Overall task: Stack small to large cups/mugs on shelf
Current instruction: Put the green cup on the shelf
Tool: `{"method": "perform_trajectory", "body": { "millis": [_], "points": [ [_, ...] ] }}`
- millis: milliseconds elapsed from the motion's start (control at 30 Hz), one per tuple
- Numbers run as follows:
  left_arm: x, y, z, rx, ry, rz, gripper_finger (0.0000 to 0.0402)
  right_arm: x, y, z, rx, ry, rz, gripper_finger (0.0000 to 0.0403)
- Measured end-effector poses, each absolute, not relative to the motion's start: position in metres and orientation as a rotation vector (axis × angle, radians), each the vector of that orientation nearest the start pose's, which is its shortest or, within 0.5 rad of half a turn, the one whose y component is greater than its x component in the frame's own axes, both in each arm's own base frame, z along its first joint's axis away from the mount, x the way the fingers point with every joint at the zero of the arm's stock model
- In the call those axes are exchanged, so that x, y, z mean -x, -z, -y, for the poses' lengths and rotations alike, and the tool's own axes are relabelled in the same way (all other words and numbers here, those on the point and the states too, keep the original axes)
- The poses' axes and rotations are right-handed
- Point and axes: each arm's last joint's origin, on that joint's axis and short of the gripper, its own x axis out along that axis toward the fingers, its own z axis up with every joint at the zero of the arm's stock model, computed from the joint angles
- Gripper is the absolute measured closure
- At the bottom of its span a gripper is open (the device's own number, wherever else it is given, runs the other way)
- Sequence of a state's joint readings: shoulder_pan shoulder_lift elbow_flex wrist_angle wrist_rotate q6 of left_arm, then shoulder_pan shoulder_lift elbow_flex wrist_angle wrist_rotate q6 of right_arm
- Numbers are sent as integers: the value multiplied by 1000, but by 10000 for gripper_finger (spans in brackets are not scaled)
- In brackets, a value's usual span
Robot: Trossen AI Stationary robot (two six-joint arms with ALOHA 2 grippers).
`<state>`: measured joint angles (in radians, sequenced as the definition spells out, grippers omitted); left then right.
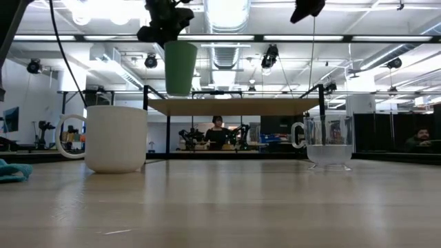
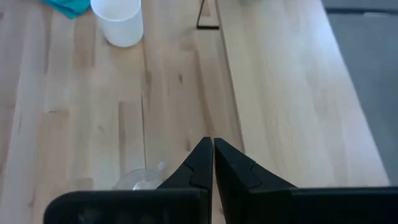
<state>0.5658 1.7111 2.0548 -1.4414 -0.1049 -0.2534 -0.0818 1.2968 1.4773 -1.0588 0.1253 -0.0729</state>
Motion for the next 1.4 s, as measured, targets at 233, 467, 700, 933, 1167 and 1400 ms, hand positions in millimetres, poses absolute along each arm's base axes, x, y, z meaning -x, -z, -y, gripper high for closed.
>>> {"method": "perform_trajectory", "body": {
  "millis": [233, 467, 700, 933, 1167, 1400],
  "points": [
    [-261, -417, -172, 463, -712, -1021, 402, -256, -372, 25, 69, 167, -946, 394],
    [-258, -416, -176, 471, -725, -1020, 402, -263, -366, 25, 48, 176, -969, 394],
    [-260, -409, -185, 482, -744, -1000, 402, -259, -370, 25, 33, 184, -952, 394],
    [-262, -399, -188, 495, -744, -1021, 401, -251, -377, 24, 20, 191, -925, 394],
    [-262, -399, -190, 495, -747, -1013, 401, -244, -382, 24, 20, 192, -901, 394],
    [-262, -399, -190, 493, -747, -1014, 401, -239, -386, 23, 19, 193, -884, 394]
  ]
}}
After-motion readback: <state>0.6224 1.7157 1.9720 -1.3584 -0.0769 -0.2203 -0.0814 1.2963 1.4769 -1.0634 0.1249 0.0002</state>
